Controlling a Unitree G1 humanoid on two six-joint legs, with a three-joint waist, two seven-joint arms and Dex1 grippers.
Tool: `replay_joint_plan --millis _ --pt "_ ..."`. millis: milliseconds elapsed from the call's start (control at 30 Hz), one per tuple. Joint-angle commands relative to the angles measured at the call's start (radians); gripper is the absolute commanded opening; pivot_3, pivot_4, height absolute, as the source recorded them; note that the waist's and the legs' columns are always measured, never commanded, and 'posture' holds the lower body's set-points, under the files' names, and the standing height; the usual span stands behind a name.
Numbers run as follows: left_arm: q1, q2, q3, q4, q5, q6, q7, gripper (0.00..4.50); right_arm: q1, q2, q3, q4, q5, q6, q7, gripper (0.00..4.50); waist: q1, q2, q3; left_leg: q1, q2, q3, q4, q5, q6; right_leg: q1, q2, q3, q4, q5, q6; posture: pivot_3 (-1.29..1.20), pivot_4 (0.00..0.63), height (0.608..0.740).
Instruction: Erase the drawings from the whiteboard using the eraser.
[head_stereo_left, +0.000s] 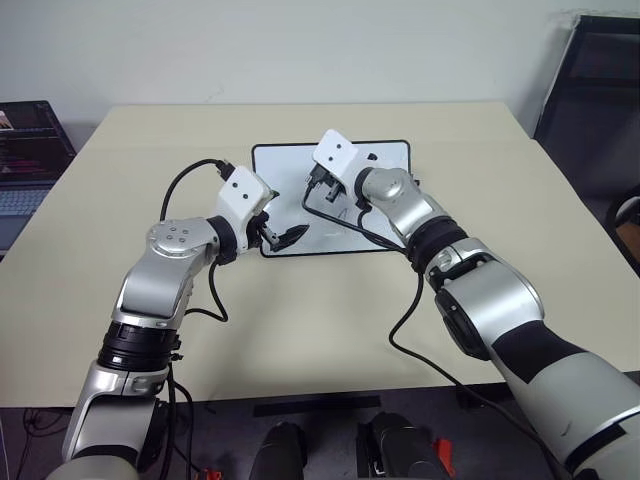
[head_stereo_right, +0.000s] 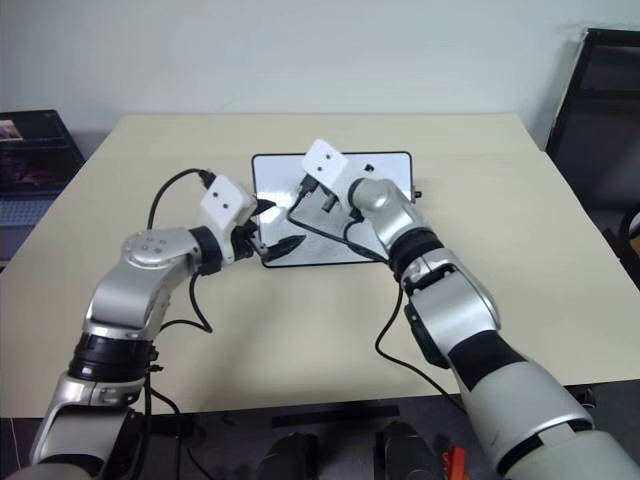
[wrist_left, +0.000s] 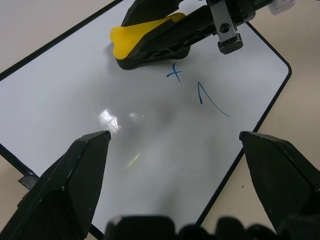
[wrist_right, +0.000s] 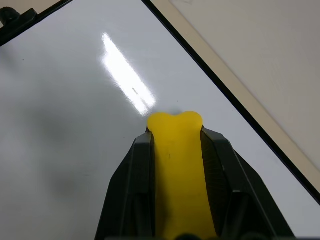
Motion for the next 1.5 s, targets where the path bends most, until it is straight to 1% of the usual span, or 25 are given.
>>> replay_joint_plan --millis 33,200,367,700,833,900,967,1100,1233,1300,1500 --pt "-0.019 0.007 0.012 -0.020 0.003 -0.019 -0.001 4.50 0.002 -0.036 -0.007 -0.007 -0.001 0.015 0.023 0.96 0.000 0.000 0.000 0.000 0.000 0.000 0.000 0.000 0.000 0.000 0.000 0.000 0.000 0.000 0.000 0.00 0.150 0.740" --pt "-0.023 0.003 0.009 -0.005 0.002 -0.027 -0.005 4.50 0.055 -0.079 0.036 -0.049 -0.039 0.002 0.077 0.96 0.007 0.000 0.000 0.000 -0.001 0.000 0.001 0.000 0.000 0.001 0.000 -0.001 0.000 0.000 0.000 0.00 0.150 0.740" --pt "-0.034 -0.003 0.003 0.012 0.004 -0.036 -0.009 4.50 0.094 -0.104 0.049 -0.088 -0.045 0.020 0.090 0.96 0.007 0.000 0.000 0.001 -0.001 0.000 0.001 0.000 0.000 0.001 0.000 0.000 0.001 0.000 0.000 0.00 0.150 0.740" --pt "-0.049 -0.011 -0.005 0.041 0.007 -0.056 -0.017 4.50 0.157 -0.141 0.019 -0.207 -0.012 0.062 0.127 0.96 0.015 0.000 0.000 0.001 -0.001 0.000 0.002 0.000 0.000 0.001 0.000 -0.001 0.001 0.000 0.000 0.00 0.150 0.740" --pt "-0.049 -0.011 -0.004 0.042 0.006 -0.056 -0.017 4.50 0.178 -0.138 -0.032 -0.296 0.049 0.090 0.138 0.96 0.018 0.000 0.000 0.001 -0.001 0.000 0.002 0.000 0.000 0.001 0.000 -0.001 0.001 0.000 0.000 0.00 0.150 0.740" --pt "-0.049 -0.011 -0.002 0.042 0.005 -0.055 -0.015 4.50 0.187 -0.126 -0.081 -0.381 0.115 0.123 0.156 0.96 0.020 0.000 0.000 0.000 0.000 0.000 0.002 0.000 0.000 0.001 0.000 -0.001 0.001 0.000 0.000 0.00 0.150 0.740" --pt "-0.047 -0.008 0.002 0.038 0.004 -0.053 -0.013 4.50 0.205 -0.109 -0.149 -0.513 0.210 0.195 0.177 0.96 0.021 0.000 0.000 0.000 0.000 0.000 0.002 0.000 0.000 0.001 0.000 -0.001 0.001 0.000 0.000 0.00 0.150 0.740" --pt "-0.045 -0.007 0.013 0.036 0.000 -0.046 -0.003 4.50 0.274 -0.124 -0.210 -0.772 0.317 0.345 0.212 0.96 0.024 0.000 0.001 -0.002 0.000 -0.001 0.000 0.000 0.000 -0.001 0.000 -0.001 -0.001 0.000 0.000 0.00 0.150 0.740" --pt "-0.036 -0.004 0.019 0.023 -0.007 -0.035 0.004 4.50 0.362 -0.158 -0.215 -0.989 0.369 0.467 0.228 0.96 0.028 0.000 0.001 -0.002 0.000 -0.002 -0.001 0.000 0.000 0.000 0.000 -0.002 -0.003 0.000 0.000 0.00 0.150 0.740" --pt "-0.019 0.008 0.025 0.010 -0.017 -0.019 -0.004 4.50 0.448 -0.187 -0.205 -1.145 0.401 0.532 0.248 0.96 0.028 0.000 0.001 -0.003 0.000 -0.002 -0.001 0.000 0.000 0.000 0.000 -0.001 -0.004 0.000 0.000 0.00 0.150 0.740" --pt "0.020 0.022 0.054 -0.012 -0.034 0.004 -0.001 4.50 0.683 -0.268 -0.208 -1.455 0.472 0.666 0.268 0.96 0.028 0.000 0.001 -0.004 0.000 -0.003 -0.001 0.000 0.000 0.000 0.000 -0.002 -0.006 0.000 0.000 0.00 0.150 0.740"
